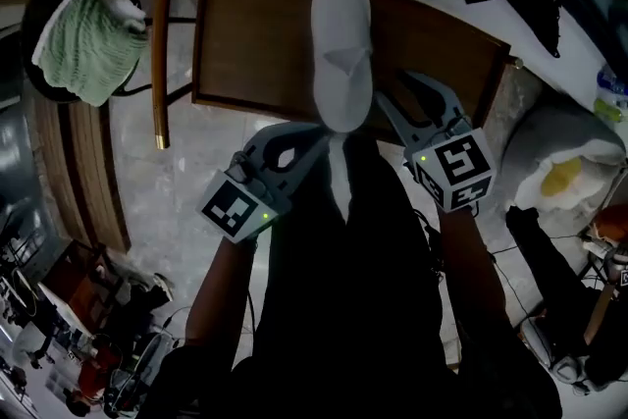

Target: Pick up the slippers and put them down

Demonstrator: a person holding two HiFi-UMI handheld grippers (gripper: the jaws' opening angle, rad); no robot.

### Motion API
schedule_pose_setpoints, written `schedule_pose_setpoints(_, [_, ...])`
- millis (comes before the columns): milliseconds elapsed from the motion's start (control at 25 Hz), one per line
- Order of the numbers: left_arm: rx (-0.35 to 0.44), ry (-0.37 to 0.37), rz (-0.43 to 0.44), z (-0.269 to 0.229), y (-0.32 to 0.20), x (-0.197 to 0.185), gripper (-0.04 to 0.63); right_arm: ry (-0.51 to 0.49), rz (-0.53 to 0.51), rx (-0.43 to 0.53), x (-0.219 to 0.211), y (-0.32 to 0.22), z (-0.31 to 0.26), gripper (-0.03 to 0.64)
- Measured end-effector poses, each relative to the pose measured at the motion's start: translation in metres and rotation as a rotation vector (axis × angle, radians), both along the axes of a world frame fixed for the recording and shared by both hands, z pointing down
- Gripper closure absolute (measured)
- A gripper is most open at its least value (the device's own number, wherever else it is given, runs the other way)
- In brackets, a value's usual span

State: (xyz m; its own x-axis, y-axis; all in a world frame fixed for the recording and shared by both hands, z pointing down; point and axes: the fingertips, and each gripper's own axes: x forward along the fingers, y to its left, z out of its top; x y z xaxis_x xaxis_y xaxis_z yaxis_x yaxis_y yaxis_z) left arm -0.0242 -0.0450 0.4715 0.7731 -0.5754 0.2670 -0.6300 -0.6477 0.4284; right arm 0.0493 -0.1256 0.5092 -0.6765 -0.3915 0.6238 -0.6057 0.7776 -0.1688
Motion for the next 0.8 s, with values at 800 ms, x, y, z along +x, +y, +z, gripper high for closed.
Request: schedule_pose_setpoints(800, [0.559,-0.046,-0.042,-0.299,0.009,0.005,0.580,-0.467,-0.294,0.537,-0.003,0.072,-0.352,0.578])
